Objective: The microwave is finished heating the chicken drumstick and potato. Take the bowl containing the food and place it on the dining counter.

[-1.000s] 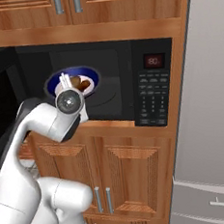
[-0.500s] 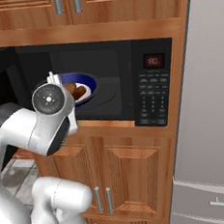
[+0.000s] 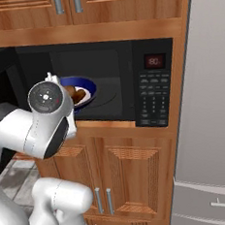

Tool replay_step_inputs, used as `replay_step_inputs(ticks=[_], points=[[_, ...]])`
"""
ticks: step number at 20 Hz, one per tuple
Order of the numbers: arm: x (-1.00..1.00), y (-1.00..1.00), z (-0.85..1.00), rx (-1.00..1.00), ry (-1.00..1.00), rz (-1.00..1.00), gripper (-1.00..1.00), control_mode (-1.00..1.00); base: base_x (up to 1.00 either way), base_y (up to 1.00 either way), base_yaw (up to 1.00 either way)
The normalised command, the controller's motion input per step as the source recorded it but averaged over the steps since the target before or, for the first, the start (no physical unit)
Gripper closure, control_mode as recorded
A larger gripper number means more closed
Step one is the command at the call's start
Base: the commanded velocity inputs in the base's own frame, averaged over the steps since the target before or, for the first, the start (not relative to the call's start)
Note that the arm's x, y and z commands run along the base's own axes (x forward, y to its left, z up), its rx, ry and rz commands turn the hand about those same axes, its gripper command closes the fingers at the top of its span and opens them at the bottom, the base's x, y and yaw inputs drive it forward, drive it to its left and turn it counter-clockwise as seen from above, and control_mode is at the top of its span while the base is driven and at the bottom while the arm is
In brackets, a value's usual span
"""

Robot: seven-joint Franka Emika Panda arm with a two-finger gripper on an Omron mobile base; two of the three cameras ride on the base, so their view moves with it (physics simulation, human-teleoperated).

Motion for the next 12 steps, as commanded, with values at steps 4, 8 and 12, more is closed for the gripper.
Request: replay_step_inputs(ticks=[4, 8, 12], points=[[-0.52, 0.00, 0.00, 0.00, 0.00, 0.00, 1.00, -1.00, 0.00, 0.00, 0.00], [-0.69, -0.01, 0.00, 0.00, 0.00, -0.02, 1.00, -1.00, 0.00, 0.00, 0.00], [-0.48, -0.14, 0.00, 0.00, -0.01, -0.20, 1.00, -1.00, 0.00, 0.00, 0.00]])
